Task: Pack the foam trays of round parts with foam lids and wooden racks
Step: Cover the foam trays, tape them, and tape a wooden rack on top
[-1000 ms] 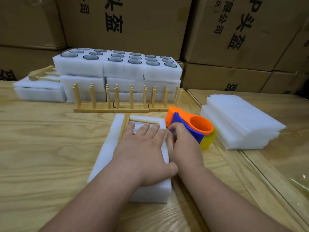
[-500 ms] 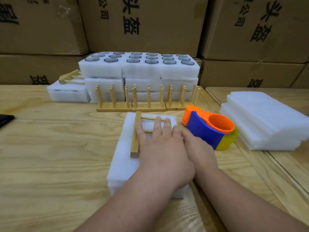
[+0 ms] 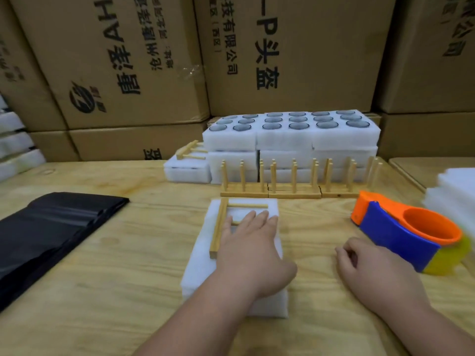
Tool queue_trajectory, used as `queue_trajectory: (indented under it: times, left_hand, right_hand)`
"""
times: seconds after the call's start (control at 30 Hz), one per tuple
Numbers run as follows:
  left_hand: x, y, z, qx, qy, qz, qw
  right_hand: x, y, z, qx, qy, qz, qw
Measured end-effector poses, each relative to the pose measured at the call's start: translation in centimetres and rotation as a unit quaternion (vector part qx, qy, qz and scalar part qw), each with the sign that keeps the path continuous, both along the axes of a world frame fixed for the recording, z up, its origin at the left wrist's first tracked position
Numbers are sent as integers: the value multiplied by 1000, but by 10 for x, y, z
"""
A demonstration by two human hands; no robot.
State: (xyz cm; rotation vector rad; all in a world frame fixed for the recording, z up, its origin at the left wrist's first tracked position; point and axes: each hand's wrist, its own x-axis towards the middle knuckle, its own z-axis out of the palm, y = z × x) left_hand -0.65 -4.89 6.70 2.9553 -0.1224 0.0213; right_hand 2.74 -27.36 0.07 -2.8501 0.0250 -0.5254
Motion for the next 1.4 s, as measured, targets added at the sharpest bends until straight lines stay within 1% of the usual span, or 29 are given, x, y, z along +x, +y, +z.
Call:
queue_trajectory:
  times: [0.17, 0.27, 0.37, 0.4, 0.47, 0.5, 0.53, 0.63, 0.7, 0.93, 1.2, 1.4]
  left_hand:
    - [35, 76, 5, 22, -17, 65, 997]
    - [48, 107, 10, 43, -23, 102, 994]
    - [40, 122, 7, 102, -56, 186, 976]
    - [32, 122, 3, 106, -60, 222, 967]
    - [15, 119, -8, 63, -30, 273, 959]
    - [7, 117, -14, 41, -9, 283, 958]
    - [0, 116, -21, 36, -5, 283, 958]
    - [0, 123, -28, 47, -60, 275, 958]
    - [9, 133, -28, 44, -72, 269, 959]
    - [43, 165, -25, 44, -55, 256, 964]
    - [71, 181, -21, 47, -48, 261, 963]
    - [86, 186, -14, 42, -17, 270, 962]
  right_hand:
    - [-1, 3, 4, 2, 19, -6, 1000]
    - [-3, 3, 8, 9, 27, -7, 1000]
    - [-4, 4, 11, 5, 37, -7, 999]
    - [-4, 5, 12, 6, 37, -7, 999]
    - [-4, 6, 12, 11, 40, -6, 999]
    - [-4, 6, 12, 14, 44, -6, 999]
    - [-4, 6, 12, 16, 44, -7, 999]
    - [-4, 5, 11, 20, 38, -10, 999]
    - [-4, 5, 10, 15, 40, -8, 999]
    - [-1, 4, 6, 8, 21, -18, 1000]
    - [-1, 5, 8, 10, 34, -21, 999]
    - [-2, 7, 12, 6, 43, -29, 999]
